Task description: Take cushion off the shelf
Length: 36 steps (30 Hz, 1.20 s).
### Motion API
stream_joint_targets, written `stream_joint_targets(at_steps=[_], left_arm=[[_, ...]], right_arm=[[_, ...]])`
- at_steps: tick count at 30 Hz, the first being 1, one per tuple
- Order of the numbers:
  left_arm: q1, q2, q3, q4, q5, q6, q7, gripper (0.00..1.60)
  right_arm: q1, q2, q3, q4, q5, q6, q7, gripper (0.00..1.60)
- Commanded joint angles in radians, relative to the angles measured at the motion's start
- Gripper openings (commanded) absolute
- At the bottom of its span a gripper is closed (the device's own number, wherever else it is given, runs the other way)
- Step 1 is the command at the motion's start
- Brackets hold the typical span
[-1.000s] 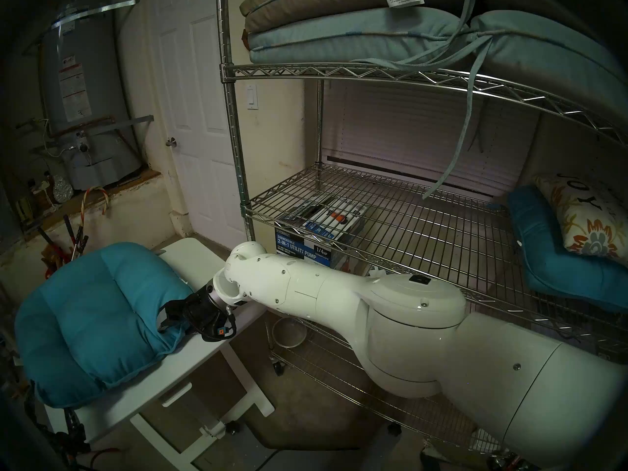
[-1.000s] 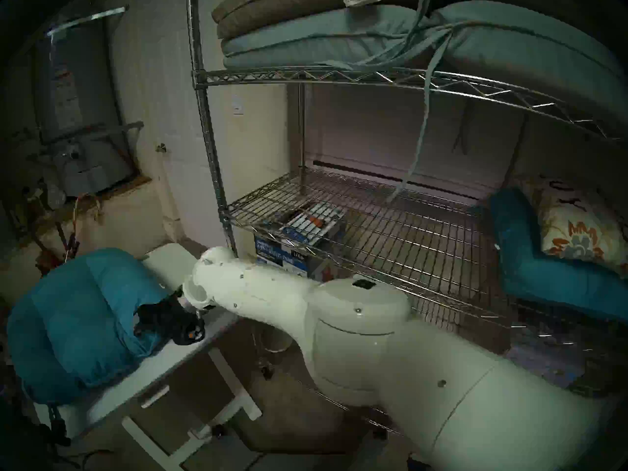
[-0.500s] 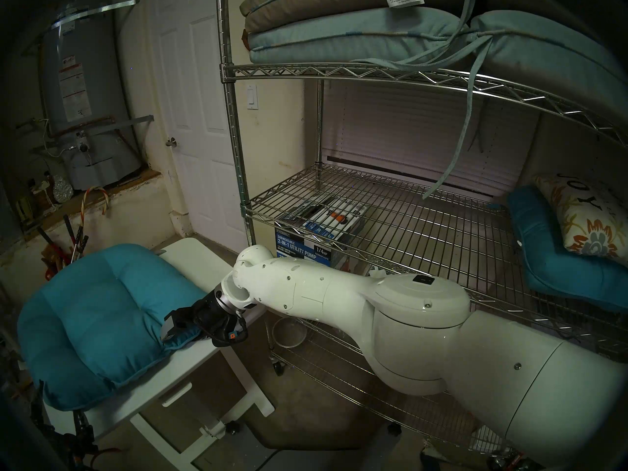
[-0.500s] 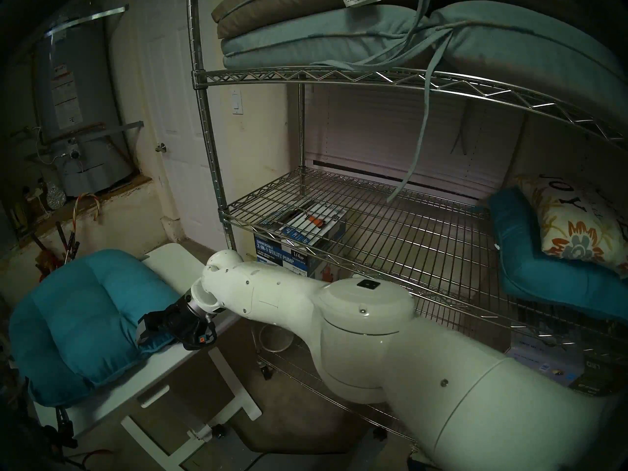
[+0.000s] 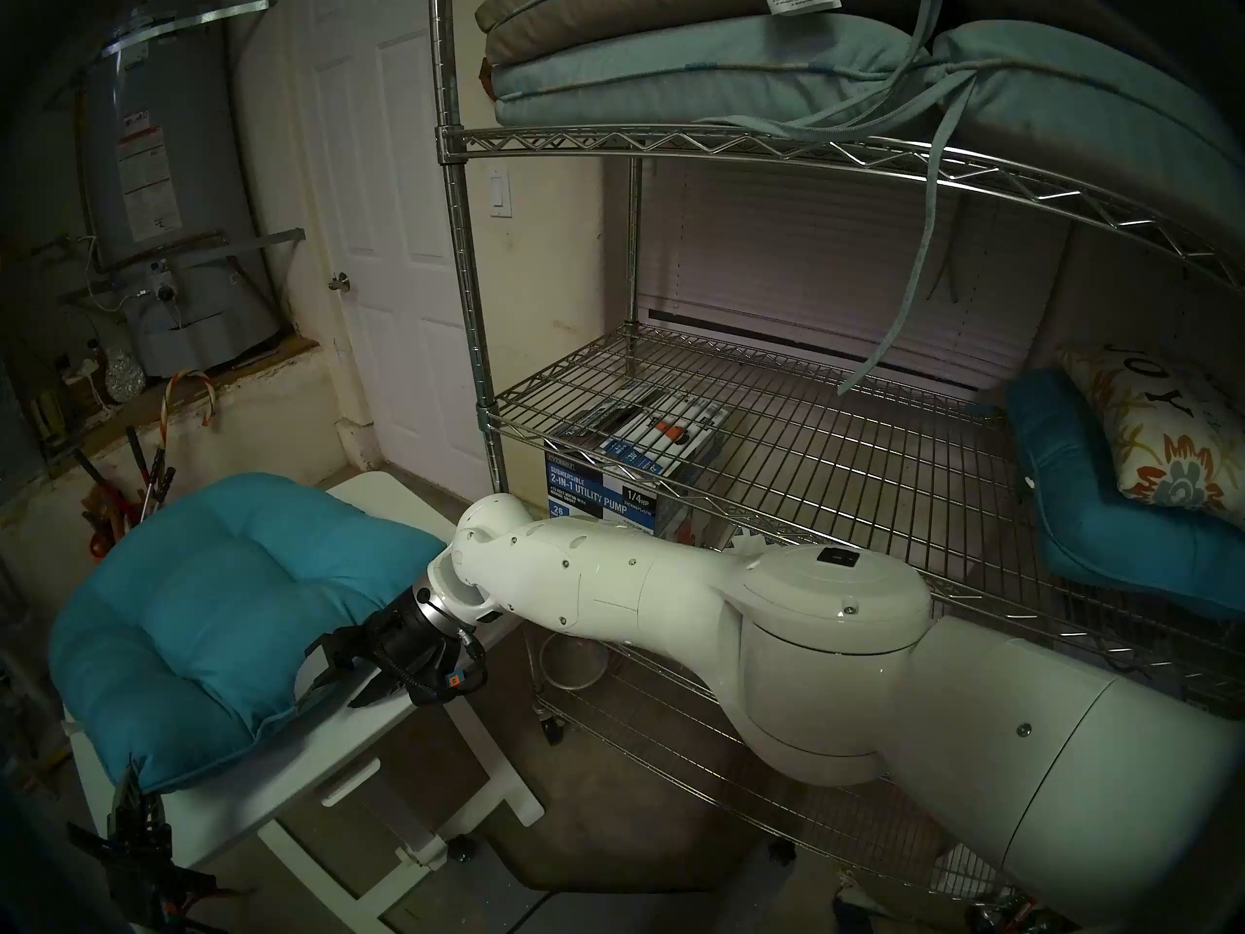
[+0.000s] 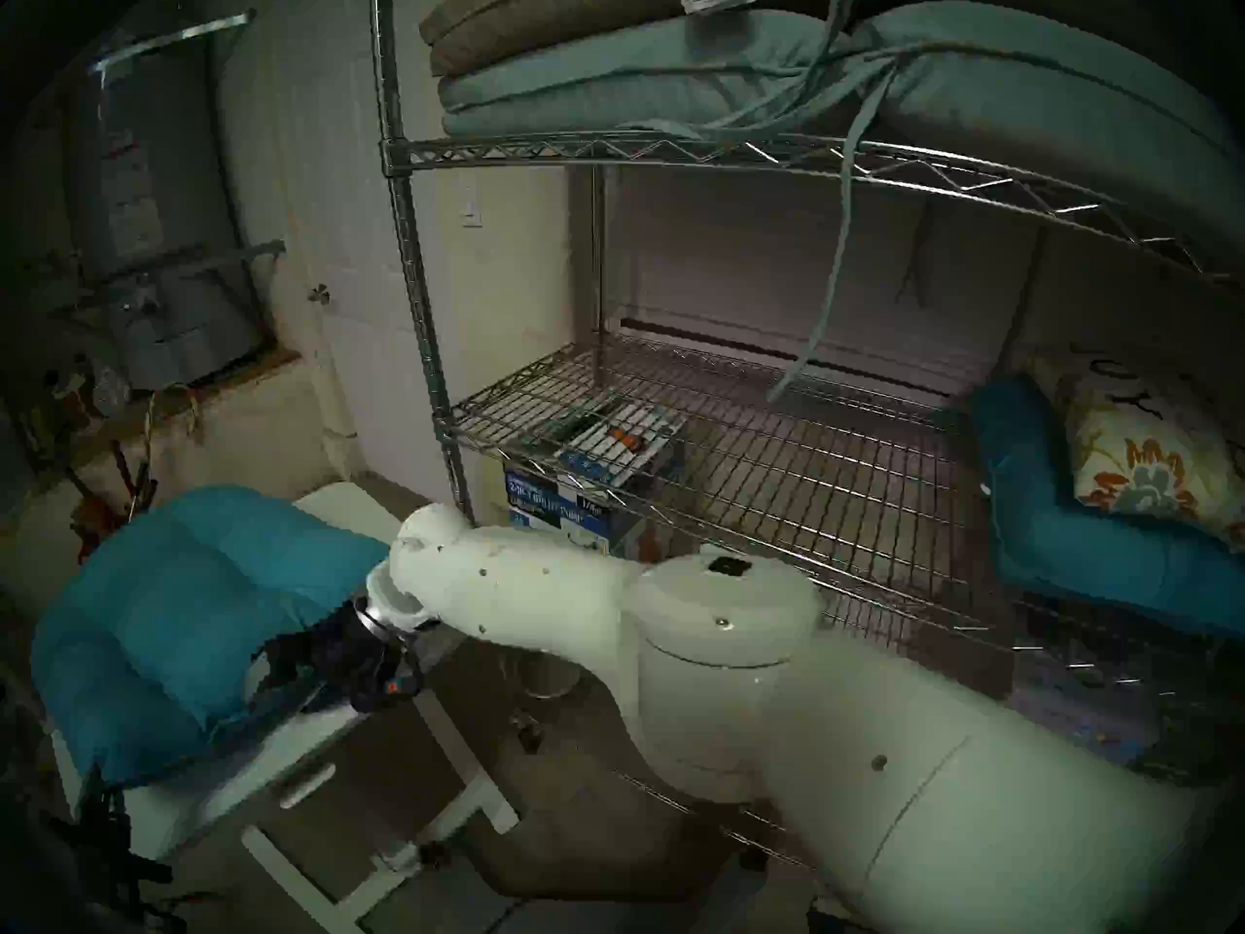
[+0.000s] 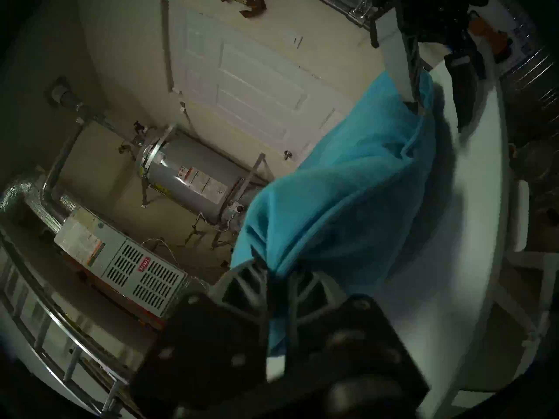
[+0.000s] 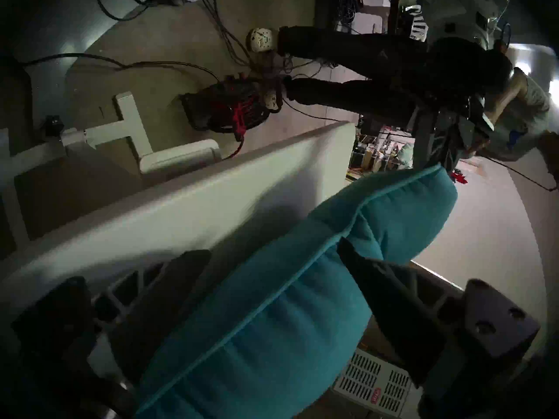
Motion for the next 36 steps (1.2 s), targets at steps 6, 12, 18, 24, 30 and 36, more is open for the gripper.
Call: stream_joint_targets(at_steps=[6, 12, 18, 24, 30, 36], left_arm=[[0.029, 0.04, -0.017, -0.036, -0.061, -0.03, -0.028, 0.0], [0.068, 0.079, -0.032, -0.027, -0.113, -0.07, -0.069, 0.0], [0.089, 0.118, -0.055, 0.001, -0.144, -0.116, -0.107, 0.0], [0.103, 0.145, -0.064, 0.025, -0.172, -0.153, -0.136, 0.0], [0.108, 0.156, -0.088, 0.075, -0.18, -0.191, -0.148, 0.0], [0.112, 0.164, -0.106, 0.1, -0.185, -0.204, -0.149, 0.0]], right_arm=[[0.003, -0.048, 0.005, 0.043, -0.019, 0.013, -0.061, 1.6], [-0.021, -0.064, 0.002, 0.059, -0.027, 0.024, -0.065, 1.6], [-0.03, -0.068, 0.003, 0.057, -0.027, 0.025, -0.069, 1.6], [-0.031, -0.064, -0.003, 0.071, -0.036, 0.031, -0.086, 1.6], [0.0, -0.066, 0.004, 0.087, -0.042, 0.021, -0.098, 1.6], [0.027, -0.088, 0.009, 0.129, -0.046, 0.017, -0.105, 1.6]])
